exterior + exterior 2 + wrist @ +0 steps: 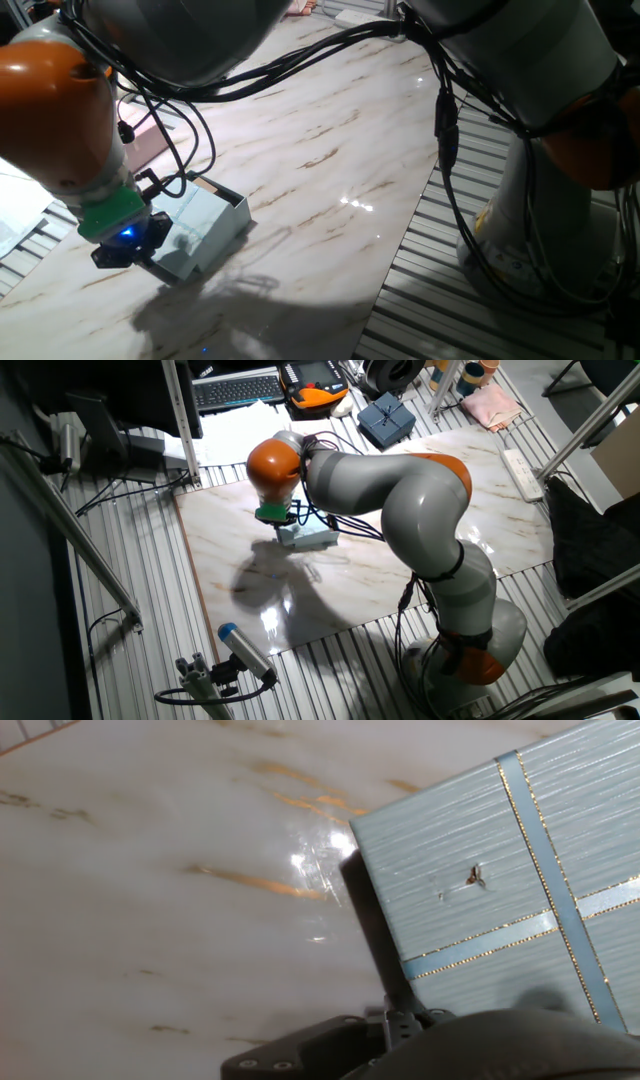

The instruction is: Slide the outer casing onto the gift box

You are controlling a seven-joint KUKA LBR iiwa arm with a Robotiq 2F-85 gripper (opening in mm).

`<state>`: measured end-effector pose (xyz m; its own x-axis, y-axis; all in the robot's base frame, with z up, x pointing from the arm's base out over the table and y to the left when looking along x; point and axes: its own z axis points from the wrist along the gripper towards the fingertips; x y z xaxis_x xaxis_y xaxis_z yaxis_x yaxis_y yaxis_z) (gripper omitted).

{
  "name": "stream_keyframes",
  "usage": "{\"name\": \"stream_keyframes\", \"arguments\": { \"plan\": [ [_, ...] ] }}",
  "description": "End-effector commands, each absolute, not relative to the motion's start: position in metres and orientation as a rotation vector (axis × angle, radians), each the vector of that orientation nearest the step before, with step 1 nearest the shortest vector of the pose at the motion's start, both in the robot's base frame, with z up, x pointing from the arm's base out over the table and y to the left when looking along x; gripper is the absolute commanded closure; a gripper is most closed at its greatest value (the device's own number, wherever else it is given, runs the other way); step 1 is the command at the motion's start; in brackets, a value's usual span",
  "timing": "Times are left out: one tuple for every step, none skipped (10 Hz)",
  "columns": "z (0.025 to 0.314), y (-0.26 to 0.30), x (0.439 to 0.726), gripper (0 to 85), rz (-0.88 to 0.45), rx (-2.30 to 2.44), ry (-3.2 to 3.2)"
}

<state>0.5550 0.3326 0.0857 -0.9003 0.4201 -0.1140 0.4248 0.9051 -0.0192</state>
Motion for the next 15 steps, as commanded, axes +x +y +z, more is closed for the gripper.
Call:
{"name": "stream_keyframes", "arguments": {
  "plan": [
    [0.085,0.333,0.554,85.0,-0.066,0.658,2.96],
    [0.083,0.333,0.554,85.0,-0.067,0.66,2.957],
    [0.082,0.333,0.553,85.0,-0.07,0.662,2.954],
    [0.08,0.334,0.552,85.0,-0.079,0.662,2.951],
    [0.077,0.334,0.551,85.0,-0.086,0.663,2.943],
    [0.074,0.334,0.551,85.0,-0.105,0.663,2.934],
    [0.075,0.334,0.552,85.0,-0.128,0.655,2.935],
    [0.076,0.333,0.553,85.0,-0.136,0.649,2.938],
    [0.078,0.333,0.554,85.0,-0.144,0.642,2.944],
    [0.079,0.332,0.555,85.0,-0.174,0.63,2.944],
    [0.08,0.332,0.556,85.0,-0.184,0.624,2.947],
    [0.082,0.331,0.557,85.0,-0.187,0.614,2.953],
    [0.083,0.331,0.558,85.0,-0.191,0.613,2.958],
    [0.083,0.33,0.558,85.0,-0.202,0.609,2.956],
    [0.082,0.328,0.558,85.0,-0.218,0.596,2.956]
  ]
}}
